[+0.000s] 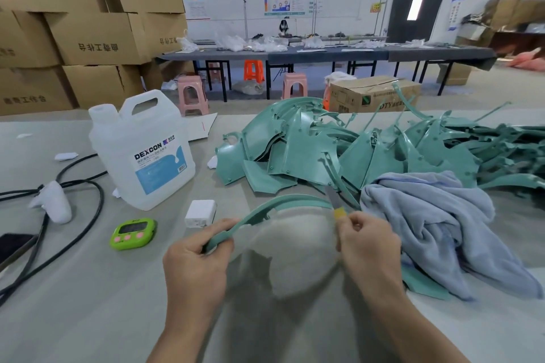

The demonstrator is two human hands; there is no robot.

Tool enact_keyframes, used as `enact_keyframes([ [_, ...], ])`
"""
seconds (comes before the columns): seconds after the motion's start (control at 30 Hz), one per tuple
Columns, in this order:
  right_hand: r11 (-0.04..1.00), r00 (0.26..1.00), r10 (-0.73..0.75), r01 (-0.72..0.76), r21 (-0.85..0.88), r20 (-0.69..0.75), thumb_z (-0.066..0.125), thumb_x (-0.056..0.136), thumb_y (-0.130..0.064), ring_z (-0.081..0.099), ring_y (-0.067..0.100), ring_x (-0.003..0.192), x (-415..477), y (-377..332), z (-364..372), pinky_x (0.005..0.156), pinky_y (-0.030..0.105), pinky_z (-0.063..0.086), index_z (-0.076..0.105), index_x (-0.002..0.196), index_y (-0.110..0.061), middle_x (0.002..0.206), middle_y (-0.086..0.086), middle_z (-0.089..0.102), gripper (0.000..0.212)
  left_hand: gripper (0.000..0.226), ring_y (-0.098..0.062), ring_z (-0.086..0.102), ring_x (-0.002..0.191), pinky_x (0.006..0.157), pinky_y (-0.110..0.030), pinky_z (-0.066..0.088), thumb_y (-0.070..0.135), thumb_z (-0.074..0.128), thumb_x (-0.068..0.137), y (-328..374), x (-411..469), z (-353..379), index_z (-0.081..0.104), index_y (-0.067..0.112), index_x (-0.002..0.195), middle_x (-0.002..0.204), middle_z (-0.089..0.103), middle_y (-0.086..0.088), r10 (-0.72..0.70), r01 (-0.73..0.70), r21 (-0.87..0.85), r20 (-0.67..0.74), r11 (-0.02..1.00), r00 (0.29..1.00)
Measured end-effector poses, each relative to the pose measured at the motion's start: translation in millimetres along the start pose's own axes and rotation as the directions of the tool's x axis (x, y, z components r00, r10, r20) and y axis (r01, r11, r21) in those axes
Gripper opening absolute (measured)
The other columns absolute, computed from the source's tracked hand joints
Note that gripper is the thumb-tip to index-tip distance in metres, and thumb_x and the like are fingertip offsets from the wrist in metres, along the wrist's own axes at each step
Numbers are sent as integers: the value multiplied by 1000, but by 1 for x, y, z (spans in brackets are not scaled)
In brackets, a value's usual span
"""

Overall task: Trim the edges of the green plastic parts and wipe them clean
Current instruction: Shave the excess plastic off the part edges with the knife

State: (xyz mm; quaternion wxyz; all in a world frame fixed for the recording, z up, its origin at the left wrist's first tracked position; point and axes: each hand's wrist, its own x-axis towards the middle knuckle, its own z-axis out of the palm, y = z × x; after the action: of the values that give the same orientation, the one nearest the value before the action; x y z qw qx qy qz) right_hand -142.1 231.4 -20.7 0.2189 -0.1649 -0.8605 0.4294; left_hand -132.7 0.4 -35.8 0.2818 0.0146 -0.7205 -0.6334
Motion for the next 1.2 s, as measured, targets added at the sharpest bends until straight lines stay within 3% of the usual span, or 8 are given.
enact_keyframes([
  [0.17, 998, 995, 59, -59, 1, -75, 57, 99, -29, 57, 20, 51, 7, 8, -13, 57, 34, 49, 61, 61, -6, 50, 4, 62, 44, 62, 10, 64, 69, 66, -5, 47, -7, 74, 79, -4, 4, -1, 76, 54, 83, 78, 74, 25, 5, -4, 6, -15, 1000, 1000],
  [0.33, 968, 994, -97, 104, 227, -43, 58, 98, -24, 57, 10, 40, -8, -6, -6, 48, 25, 48, 59, 66, -20, 53, -6, 65, 33, 14, 6, 45, 49, 49, -7, 35, -2, 76, 79, -10, 15, -11, 80, 6, 90, 53, 56, 24, -26, 31, 50, -94, 998, 995],
  [0.53, 942, 989, -138, 112, 317, 62, 58, 100, -21, 55, 13, 35, -14, -10, -5, 40, 17, 41, 60, 70, -23, 55, -2, 66, 31, 27, 12, 60, 64, 61, -4, 44, 3, 78, 76, -1, 7, -8, 82, 25, 90, 70, 69, 29, -5, 7, 40, -53, 999, 999],
  [0.63, 980, 995, -78, 65, 189, 63, 58, 99, -26, 56, 9, 40, -11, -6, -1, 48, 24, 45, 60, 68, -21, 55, -4, 66, 31, 67, 13, 66, 80, 72, -3, 48, -8, 74, 79, 3, 5, -6, 75, 58, 82, 85, 74, 28, 6, -6, -12, -20, 1000, 1000],
  [0.7, 998, 1000, 16, -14, 66, -21, 57, 97, -28, 59, 12, 50, -3, 0, -4, 55, 29, 47, 60, 65, -14, 54, -2, 65, 35, 71, 11, 66, 76, 70, -4, 48, -10, 74, 80, 3, 8, -7, 73, 61, 81, 83, 75, 25, -21, 20, -20, -37, 1000, 999],
  [0.83, 991, 986, 113, -103, 86, -124, 57, 96, -28, 58, 12, 55, 9, 10, -14, 57, 33, 43, 62, 62, -13, 55, -2, 65, 37, 46, 6, 56, 55, 55, -6, 44, 5, 82, 76, -3, 13, -9, 78, 49, 86, 64, 70, 20, -117, 122, 23, -140, 992, 983],
  [0.97, 985, 997, -3, 17, 173, -83, 56, 96, -31, 58, 9, 49, 1, 1, -2, 56, 32, 46, 59, 67, -21, 56, -8, 65, 32, 20, -3, 58, 52, 54, -24, 51, 31, 74, 61, 1, 15, -7, 76, 47, 73, 62, 71, 11, -184, 186, 10, -118, 982, 976],
  [1.2, 951, 939, -306, 309, -5, -156, 56, 100, -24, 51, 13, 61, 1, 8, 0, 56, 15, 37, 50, 73, -22, 59, -4, 54, 28, 19, -27, 73, 58, 44, -31, 54, -4, 70, 83, 11, 12, -4, 81, 12, 82, 78, 77, -15, -527, 545, -178, 144, 819, 838],
])
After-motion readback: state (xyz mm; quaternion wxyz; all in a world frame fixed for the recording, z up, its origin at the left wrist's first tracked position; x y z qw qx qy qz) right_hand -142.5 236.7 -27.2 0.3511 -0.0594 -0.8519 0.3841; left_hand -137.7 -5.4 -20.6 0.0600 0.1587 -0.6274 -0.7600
